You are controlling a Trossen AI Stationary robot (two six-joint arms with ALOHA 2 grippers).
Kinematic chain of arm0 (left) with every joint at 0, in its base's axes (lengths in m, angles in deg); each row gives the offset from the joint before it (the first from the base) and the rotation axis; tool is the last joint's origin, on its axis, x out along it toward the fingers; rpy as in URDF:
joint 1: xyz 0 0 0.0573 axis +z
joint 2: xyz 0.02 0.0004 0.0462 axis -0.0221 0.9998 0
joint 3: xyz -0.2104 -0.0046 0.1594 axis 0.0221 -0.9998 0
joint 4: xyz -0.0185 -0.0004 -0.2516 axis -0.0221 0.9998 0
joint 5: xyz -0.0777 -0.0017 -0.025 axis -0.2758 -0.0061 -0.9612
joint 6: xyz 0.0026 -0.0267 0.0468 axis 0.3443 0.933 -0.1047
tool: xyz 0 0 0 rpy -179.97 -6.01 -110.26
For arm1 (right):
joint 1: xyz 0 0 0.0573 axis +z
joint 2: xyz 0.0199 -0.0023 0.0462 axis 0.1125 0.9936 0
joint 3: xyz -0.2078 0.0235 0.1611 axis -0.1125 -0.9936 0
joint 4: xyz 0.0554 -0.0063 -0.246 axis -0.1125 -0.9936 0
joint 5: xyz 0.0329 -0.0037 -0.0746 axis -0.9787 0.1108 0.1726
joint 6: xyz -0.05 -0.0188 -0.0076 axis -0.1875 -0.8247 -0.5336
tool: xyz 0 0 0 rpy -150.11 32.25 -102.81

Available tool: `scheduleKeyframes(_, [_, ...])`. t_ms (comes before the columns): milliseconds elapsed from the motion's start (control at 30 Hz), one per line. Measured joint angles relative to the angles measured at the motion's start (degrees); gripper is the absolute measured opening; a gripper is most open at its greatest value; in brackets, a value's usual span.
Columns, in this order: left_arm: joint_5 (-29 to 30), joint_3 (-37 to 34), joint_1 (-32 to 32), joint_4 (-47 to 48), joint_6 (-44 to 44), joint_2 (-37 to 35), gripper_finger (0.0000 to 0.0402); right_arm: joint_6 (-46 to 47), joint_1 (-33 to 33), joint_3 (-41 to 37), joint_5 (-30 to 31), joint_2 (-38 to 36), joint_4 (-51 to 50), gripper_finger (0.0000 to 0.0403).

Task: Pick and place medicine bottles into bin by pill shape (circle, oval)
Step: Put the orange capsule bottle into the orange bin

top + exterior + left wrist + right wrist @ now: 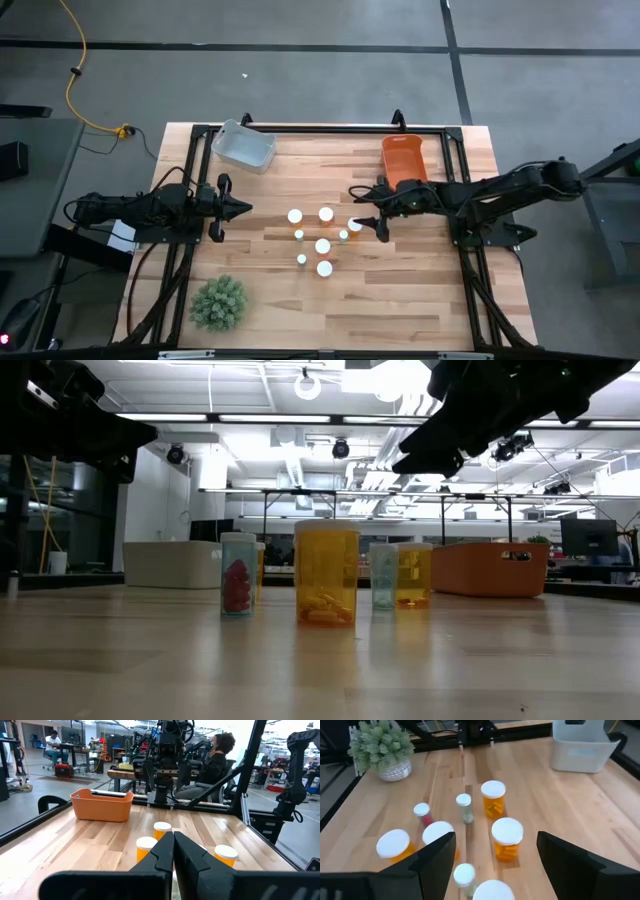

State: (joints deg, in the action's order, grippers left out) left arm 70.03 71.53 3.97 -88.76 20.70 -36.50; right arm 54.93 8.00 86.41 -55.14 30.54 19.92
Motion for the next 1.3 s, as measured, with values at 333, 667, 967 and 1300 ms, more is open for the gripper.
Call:
scheduleKeyframes(333, [0.00, 0.01, -0.01, -0.01, 0.00, 0.00, 0.0001, 1.30, 0.00, 0.02, -3.24, 0.17, 0.39, 0.0273])
scheduleKeyframes(667, [0.01, 0.00, 0.00, 0.00, 0.00, 0.00, 0.0001, 1.99, 0.00, 0.02, -5.88, 0.17, 0.30, 0.0273])
scheduleKeyframes(967, [0.00, 0.00, -0.01, -0.01, 0.00, 0.00, 0.0001, 2.19, 2.44, 0.02, -7.06, 0.32, 0.39, 0.0273])
scheduleKeyframes(1300, [0.01, 0.02, -0.02, -0.02, 0.00, 0.00, 0.0001, 0.08, 5.00, 0.02, -5.08, 8.23, 4.23, 0.0273])
